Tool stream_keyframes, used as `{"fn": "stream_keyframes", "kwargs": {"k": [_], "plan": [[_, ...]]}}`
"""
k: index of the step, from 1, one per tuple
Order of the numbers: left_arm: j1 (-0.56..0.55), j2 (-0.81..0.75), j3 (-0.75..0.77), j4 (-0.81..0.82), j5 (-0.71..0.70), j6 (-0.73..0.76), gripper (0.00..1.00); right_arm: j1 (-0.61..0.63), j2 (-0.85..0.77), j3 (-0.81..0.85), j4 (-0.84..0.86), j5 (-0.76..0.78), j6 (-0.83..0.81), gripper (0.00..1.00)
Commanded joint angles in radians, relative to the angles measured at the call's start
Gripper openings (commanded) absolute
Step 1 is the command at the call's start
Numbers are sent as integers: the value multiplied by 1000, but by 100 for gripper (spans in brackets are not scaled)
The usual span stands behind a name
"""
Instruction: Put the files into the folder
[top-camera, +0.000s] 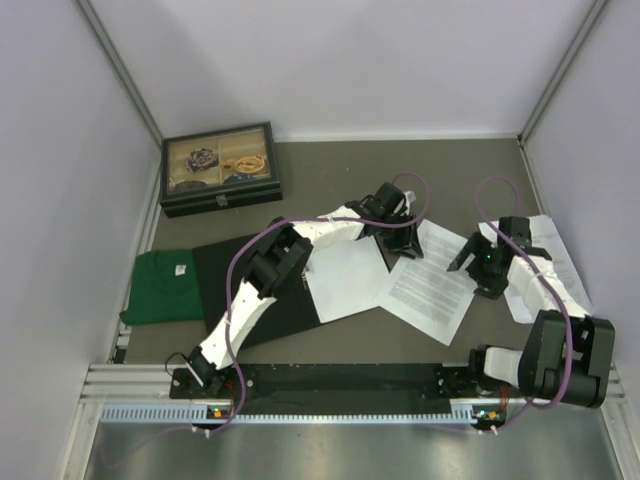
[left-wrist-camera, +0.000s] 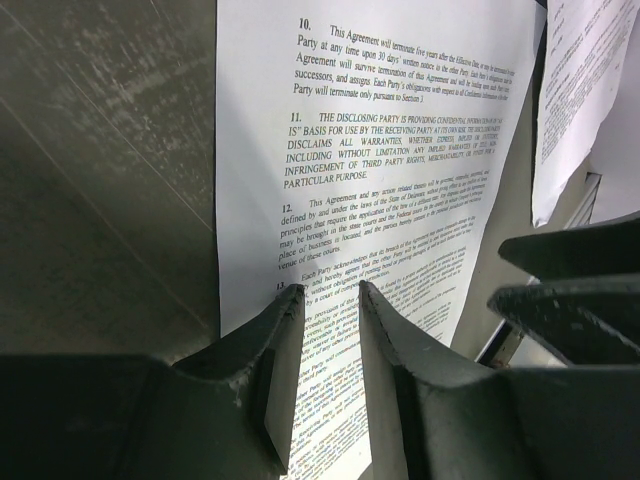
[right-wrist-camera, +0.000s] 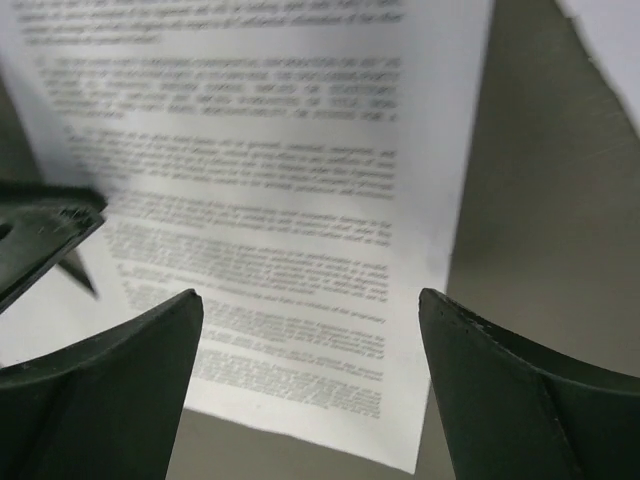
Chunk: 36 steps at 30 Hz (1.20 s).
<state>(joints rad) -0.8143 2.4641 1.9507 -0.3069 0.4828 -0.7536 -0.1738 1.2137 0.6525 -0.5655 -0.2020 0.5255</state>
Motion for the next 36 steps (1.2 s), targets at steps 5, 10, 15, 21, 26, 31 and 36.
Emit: {"fn": "stream_keyframes", "kwargs": {"k": [5,10,15,21,26,31,36], "plan": [[21,95,-32,-132,-148,65,36,-12,150,24,13,182,16,88],[21,98,-41,-121,-144,57,36,-4,197,-28,113,127,30,88],[21,101,-42,-120,-138,53,36,34,247,-50,214,-32,47,88],[21,111,-30,-126,-142,53,36,40,178,-57,254,-143,39,88],[23,114,-18,-141,-147,60,36,42,107,-40,262,-270,21,86],[24,114,-12,-141,-141,56,36,40,-28,-68,311,-391,13,88],[24,118,-1,-139,-124,43,36,40,-62,-108,462,-506,60,89]]}}
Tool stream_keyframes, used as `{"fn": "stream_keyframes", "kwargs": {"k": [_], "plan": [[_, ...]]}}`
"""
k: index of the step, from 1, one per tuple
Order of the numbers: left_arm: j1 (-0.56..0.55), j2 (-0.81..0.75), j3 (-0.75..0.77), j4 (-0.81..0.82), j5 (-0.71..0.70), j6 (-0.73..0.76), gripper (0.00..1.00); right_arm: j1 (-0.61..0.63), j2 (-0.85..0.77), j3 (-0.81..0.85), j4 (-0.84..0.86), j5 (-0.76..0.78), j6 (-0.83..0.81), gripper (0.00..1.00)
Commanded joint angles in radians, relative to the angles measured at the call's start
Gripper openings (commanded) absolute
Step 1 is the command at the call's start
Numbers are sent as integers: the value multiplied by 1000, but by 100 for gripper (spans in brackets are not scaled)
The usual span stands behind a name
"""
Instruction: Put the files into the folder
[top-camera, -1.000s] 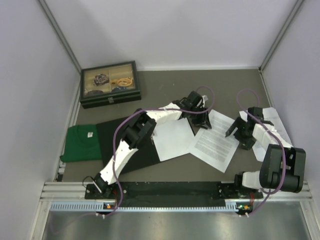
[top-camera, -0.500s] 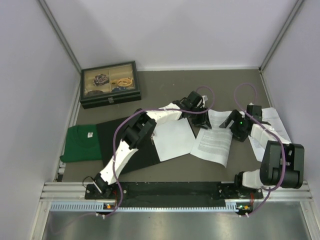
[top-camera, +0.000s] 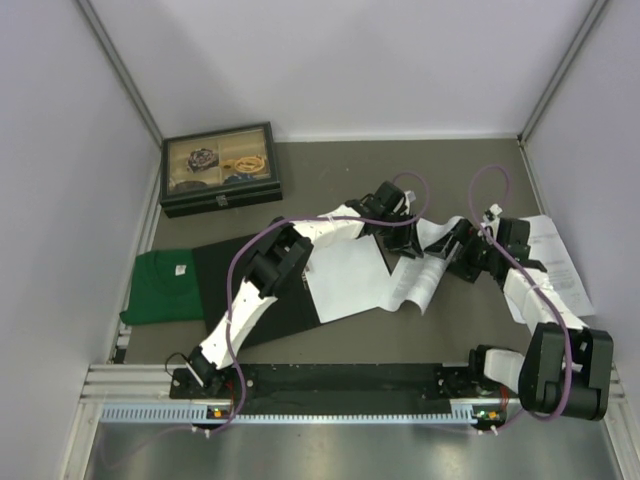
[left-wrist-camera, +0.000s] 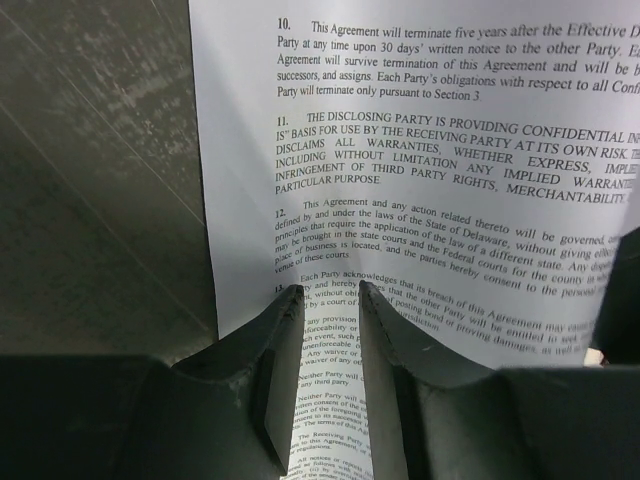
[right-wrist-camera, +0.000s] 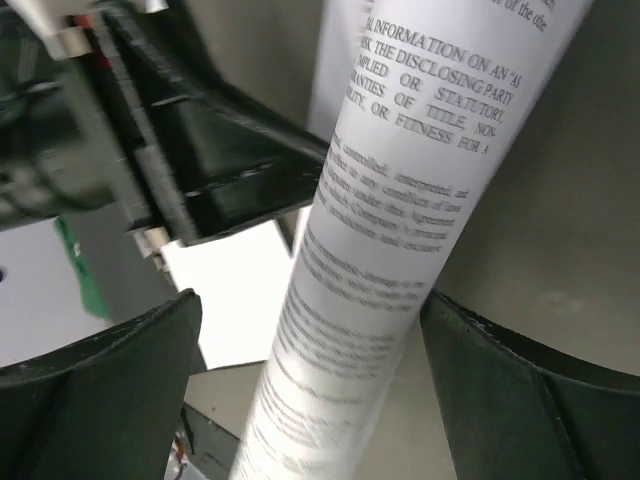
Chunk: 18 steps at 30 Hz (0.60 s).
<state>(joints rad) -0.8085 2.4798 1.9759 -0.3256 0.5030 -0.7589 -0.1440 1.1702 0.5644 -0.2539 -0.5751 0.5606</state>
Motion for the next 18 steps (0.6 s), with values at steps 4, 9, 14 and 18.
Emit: {"fn": "stream_keyframes", "kwargs": {"k": [4,9,14,18], "plan": [[19,103,-25,-121,-138,47,36,12,8,-26,241,-140,67,89],[17,100,-26,-122,-136,43,36,15,-1,-69,338,-121,142,89],[20,103,-23,-116,-121,38,36,73,26,-80,481,-132,203,89],[22,99,-23,-122,-127,43,36,101,3,-43,265,-11,104,88]]}}
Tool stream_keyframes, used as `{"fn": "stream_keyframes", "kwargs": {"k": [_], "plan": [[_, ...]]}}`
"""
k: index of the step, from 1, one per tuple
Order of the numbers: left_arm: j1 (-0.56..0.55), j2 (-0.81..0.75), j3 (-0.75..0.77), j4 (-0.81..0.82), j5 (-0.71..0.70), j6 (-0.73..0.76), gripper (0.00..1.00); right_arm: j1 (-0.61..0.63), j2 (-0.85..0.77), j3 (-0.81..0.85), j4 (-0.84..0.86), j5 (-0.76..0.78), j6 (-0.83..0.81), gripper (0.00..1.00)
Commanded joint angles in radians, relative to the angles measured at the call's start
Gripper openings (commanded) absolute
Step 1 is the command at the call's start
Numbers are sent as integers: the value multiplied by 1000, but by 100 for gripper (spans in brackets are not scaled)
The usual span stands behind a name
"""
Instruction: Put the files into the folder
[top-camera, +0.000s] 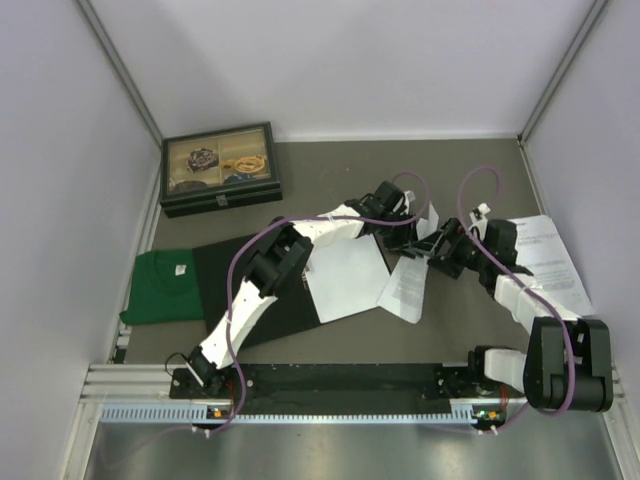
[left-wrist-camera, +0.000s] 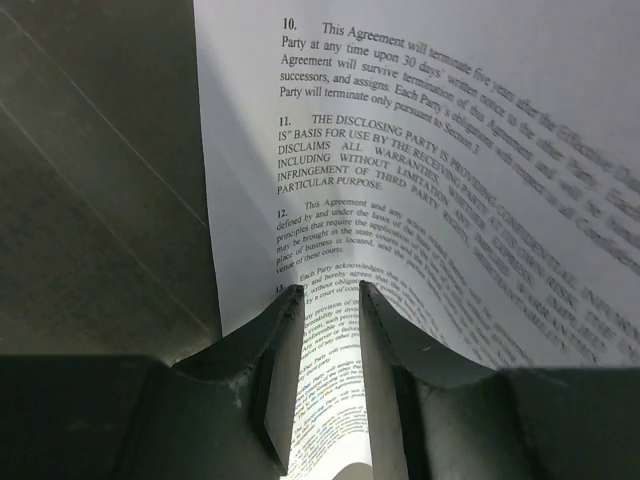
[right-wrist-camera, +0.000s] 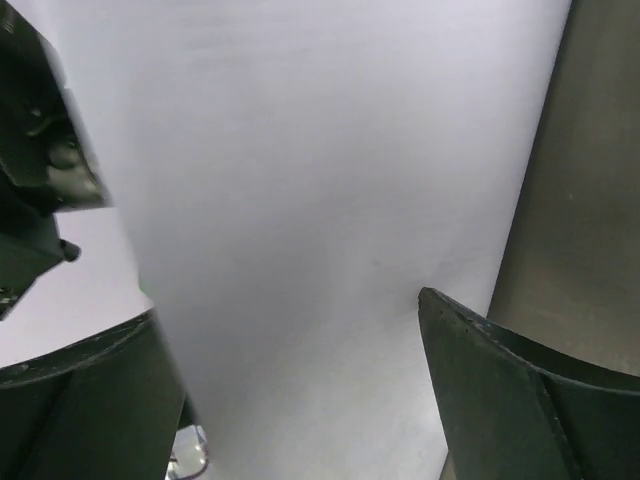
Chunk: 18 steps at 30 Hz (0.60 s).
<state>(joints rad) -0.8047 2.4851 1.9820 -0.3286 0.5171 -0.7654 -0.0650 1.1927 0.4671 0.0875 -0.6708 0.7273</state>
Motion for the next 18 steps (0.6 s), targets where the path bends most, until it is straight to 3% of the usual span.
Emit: {"fn": "stream_keyframes", "kwargs": {"k": [1,3,5,12,17,18], "plan": [[19,93,-29,-119,-140,49,36,22,-25,68,-139,129,-77,86],[19,90,-29,-121,-143,51,36,22,-50,103,-294,278,-112,83],[19,90,-31,-122,-141,52,36,22,-65,123,-350,374,-130,73],[19,84,-40,-124,-144,55,36,21,-42,142,-445,479,-158,70],[21,67,-23,-147,-161,78,37,22,-87,168,-515,549,-189,49],[19,54,-12,-159,-161,83,39,24,-96,176,-529,565,-209,39]]}}
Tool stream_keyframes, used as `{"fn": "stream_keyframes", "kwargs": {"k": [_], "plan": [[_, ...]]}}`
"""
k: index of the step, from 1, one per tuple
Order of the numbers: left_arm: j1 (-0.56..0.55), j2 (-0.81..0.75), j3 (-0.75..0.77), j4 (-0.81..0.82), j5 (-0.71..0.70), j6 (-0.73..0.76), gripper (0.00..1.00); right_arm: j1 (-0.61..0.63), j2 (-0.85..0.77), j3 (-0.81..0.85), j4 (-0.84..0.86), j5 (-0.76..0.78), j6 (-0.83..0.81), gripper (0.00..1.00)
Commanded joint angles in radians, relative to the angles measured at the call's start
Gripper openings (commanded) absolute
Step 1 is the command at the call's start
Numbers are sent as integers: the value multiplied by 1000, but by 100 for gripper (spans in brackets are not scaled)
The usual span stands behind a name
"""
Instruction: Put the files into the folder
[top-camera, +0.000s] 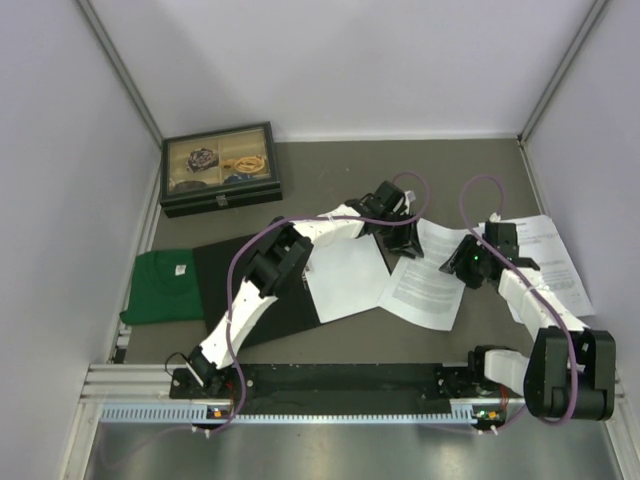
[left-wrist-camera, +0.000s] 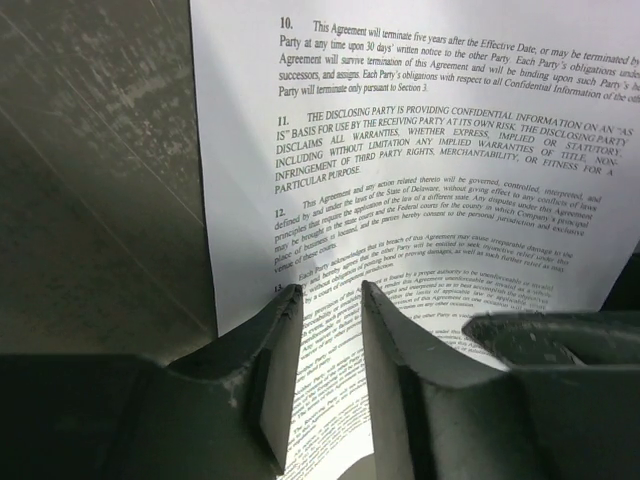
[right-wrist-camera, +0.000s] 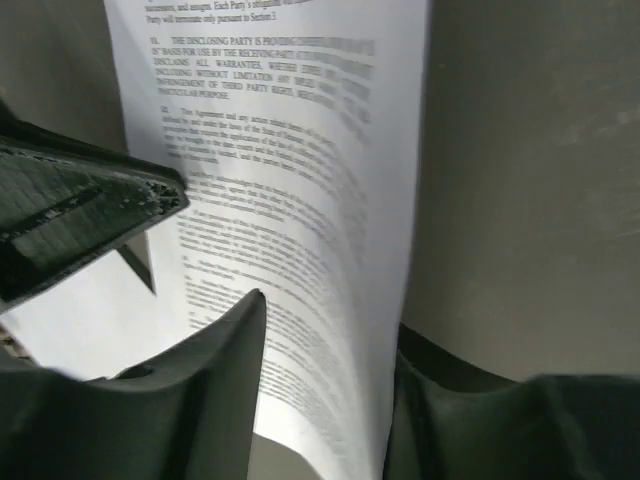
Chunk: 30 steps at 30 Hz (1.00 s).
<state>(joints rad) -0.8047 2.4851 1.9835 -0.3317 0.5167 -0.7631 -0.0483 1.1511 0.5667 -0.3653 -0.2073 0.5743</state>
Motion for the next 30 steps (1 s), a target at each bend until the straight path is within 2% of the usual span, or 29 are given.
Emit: {"fn": "stream_keyframes", "kwargs": {"k": [1,2,3,5,8,11,13,14,15,16,17,19,21,24,26,28,30], "plan": [[19,43,-12,-156,-162,88,41,7,-79,82,-89,117,-63,33],[19,31,-14,-155,-165,90,42,7,-86,93,-95,138,-71,23],[19,9,-11,-156,-173,93,43,7,-91,96,-99,143,-82,9],[19,-11,-2,-159,-175,99,46,8,-73,113,-97,126,-91,0],[19,-46,34,-200,-170,113,48,11,-47,168,-119,130,-111,0],[32,-158,3,-228,-210,131,52,24,-71,261,-164,169,-161,0],[56,-317,-115,-195,-250,146,54,75,-79,364,-194,186,-223,0],[68,-450,-171,-169,-260,153,58,109,-70,401,-205,204,-244,0],[79,-522,-292,-143,-270,159,59,140,-61,439,-219,204,-281,0],[108,-590,-349,-127,-289,172,61,174,-48,517,-242,226,-292,0],[122,-714,-398,-115,-303,177,63,259,-30,550,-250,244,-300,0],[156,-823,-523,-134,-343,198,64,344,24,640,-254,244,-306,0],[170,-971,-642,-171,-437,202,64,479,96,702,-259,230,-300,0],[214,-1141,-805,-210,-507,191,65,644,183,837,-254,134,-303,0],[239,-1250,-917,-222,-563,177,65,683,260,907,-216,-96,-266,0],[251,-1307,-981,-237,-613,163,66,699,291,900,-82,-307,-167,0],[257,-1362,-1060,-251,-648,151,66,697,306,895,-34,-352,-127,0]]}}
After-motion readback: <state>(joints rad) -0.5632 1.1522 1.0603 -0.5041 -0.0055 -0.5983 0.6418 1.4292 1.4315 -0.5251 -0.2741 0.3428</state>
